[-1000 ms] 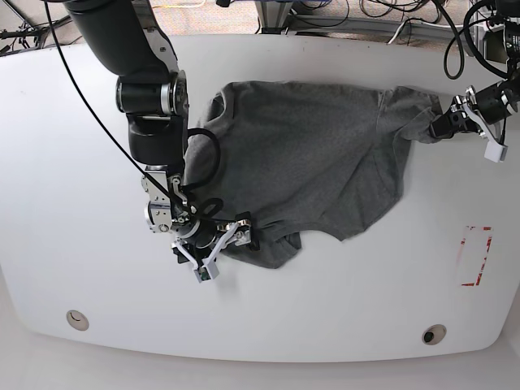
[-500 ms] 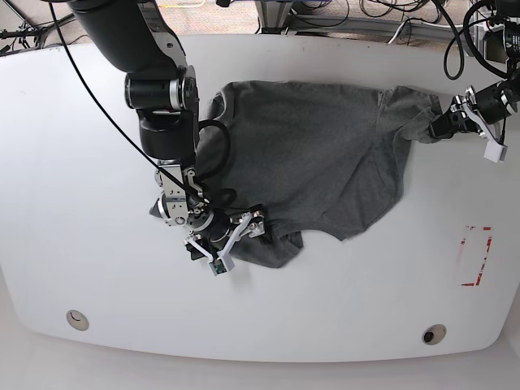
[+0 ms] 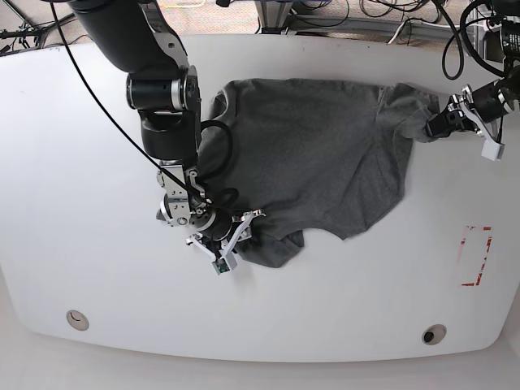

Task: Fold the T-shirt properly
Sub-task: 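Move the right gripper to the T-shirt hem and grasp it, then lift and drag the T-shirt with both grippers, stretching it between them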

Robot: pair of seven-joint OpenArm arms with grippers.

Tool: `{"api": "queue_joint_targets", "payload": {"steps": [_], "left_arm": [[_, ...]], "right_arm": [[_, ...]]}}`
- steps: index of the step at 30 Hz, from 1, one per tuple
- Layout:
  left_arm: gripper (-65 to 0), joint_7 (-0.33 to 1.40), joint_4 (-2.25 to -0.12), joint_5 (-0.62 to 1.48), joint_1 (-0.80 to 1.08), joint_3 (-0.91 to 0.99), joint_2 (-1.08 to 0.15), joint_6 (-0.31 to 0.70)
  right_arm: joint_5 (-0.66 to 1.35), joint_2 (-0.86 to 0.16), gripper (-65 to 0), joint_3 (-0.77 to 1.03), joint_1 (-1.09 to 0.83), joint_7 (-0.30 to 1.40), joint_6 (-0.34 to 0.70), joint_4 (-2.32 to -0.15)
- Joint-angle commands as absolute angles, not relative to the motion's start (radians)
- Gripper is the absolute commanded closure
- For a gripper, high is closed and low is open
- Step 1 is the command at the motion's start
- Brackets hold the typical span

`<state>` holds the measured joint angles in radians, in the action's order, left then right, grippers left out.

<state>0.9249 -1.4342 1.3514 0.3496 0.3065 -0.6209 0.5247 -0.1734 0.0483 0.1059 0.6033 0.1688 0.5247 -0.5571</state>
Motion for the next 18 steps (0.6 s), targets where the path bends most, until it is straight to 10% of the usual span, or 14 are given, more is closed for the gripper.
{"api": "queue_joint_targets", "payload": {"steps": [1, 18], "left_arm": [[0.0, 0.911, -1.446, 1.372, 0.344, 0.315, -0.644, 0.533], [0.0, 0.911, -1.454, 1.372, 0.255, 0.317, -0.648, 0.532]], "right_arm": [[-0.165, 0.058, -5.2, 0.107, 0.638, 0.159, 0.533, -0.57], [-0.163, 0.058, 0.0, 0.108, 0.423, 0.42, 0.536, -1.179]]}}
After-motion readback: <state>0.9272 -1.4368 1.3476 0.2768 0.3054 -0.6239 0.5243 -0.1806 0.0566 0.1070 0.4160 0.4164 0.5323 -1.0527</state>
